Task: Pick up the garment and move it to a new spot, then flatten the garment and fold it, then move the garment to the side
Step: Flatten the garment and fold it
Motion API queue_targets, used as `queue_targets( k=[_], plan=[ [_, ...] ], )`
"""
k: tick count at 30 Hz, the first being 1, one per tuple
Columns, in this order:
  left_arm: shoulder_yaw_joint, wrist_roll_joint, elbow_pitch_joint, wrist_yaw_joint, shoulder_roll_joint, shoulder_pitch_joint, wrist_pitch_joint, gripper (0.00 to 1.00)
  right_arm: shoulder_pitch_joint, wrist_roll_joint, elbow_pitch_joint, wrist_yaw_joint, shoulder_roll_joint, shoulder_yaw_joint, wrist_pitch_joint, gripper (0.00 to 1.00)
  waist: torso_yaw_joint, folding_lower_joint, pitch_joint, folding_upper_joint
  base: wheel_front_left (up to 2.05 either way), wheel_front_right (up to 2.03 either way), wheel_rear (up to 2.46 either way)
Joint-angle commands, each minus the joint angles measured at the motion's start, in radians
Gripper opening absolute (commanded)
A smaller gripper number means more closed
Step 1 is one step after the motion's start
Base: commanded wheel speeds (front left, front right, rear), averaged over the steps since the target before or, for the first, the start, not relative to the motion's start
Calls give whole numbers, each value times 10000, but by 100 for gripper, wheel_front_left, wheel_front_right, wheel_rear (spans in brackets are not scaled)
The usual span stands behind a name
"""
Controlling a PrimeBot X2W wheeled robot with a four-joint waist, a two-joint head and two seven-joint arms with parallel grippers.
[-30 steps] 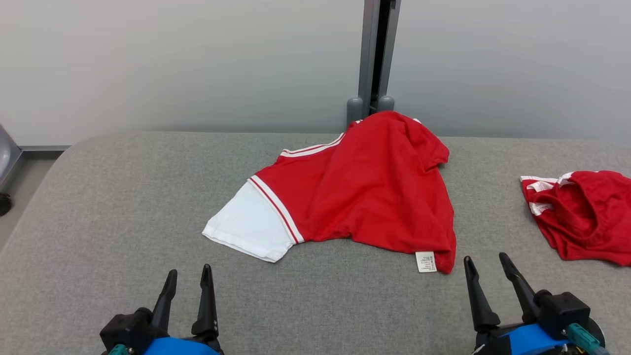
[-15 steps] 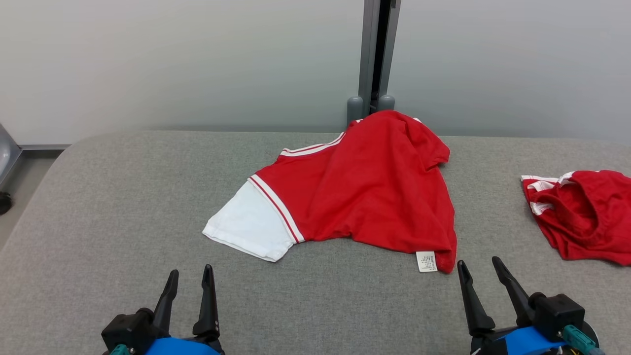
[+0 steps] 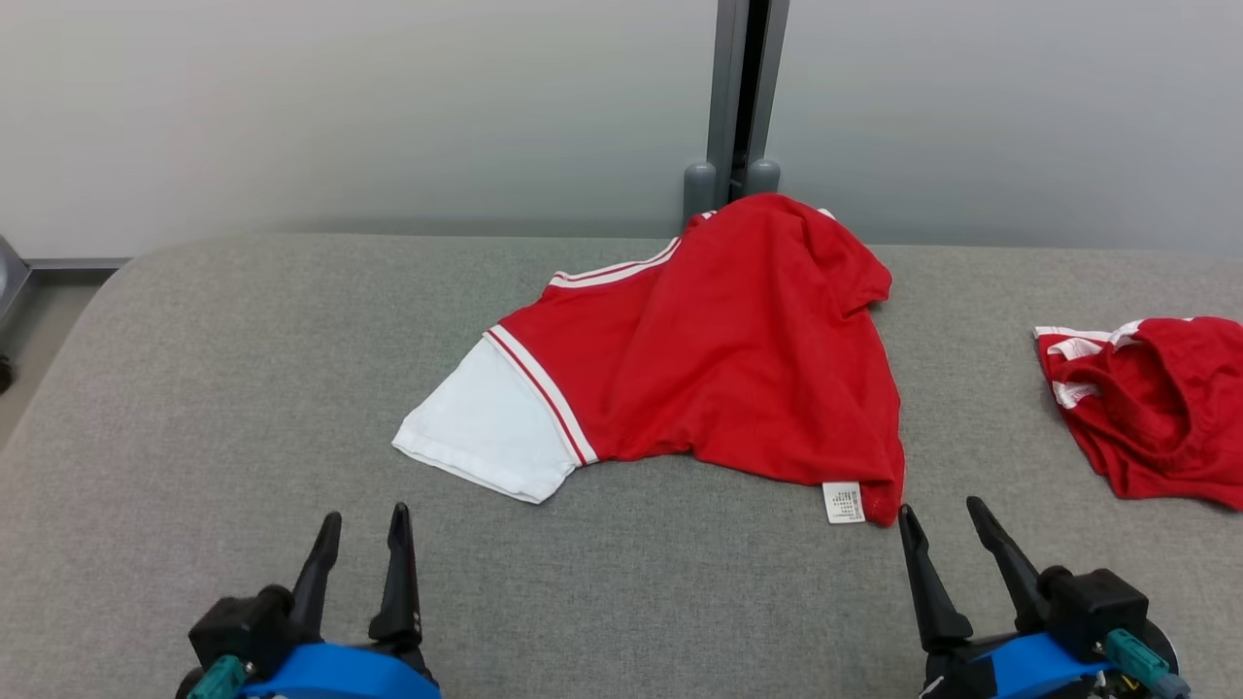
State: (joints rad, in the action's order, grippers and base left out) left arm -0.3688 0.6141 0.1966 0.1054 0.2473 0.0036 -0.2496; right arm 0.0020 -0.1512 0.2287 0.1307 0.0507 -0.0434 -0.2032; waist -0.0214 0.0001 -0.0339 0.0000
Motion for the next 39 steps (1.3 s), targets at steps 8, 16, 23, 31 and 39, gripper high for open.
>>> queue_targets(
  k=[8,16,23,31,39],
  plan=[
    [2,107,636,8,576,-1950,1818,100,-742,252,-286,1,-1,-205,86,100,-6,-1,-877,0,0,0,0],
    [-144,319,2455,-131,796,-3992,3927,100,-1263,173,-334,1,1,-493,54,100,478,-1,-1851,0,0,0,0],
    [5,437,3704,-177,862,-4777,4042,100,-1456,211,-186,1,-1,-506,-37,100,897,-1,-2340,0,0,0,0],
    [-22,517,4694,-230,771,-5281,4170,100,-1643,157,-97,1,-1,-643,-100,100,1068,-1,-2610,0,0,0,0],
    [-567,424,5326,-854,442,-5551,4373,9,-1741,236,-5,1,-1,-613,-52,100,1118,-1,-2792,0,0,0,0]
  ],
)
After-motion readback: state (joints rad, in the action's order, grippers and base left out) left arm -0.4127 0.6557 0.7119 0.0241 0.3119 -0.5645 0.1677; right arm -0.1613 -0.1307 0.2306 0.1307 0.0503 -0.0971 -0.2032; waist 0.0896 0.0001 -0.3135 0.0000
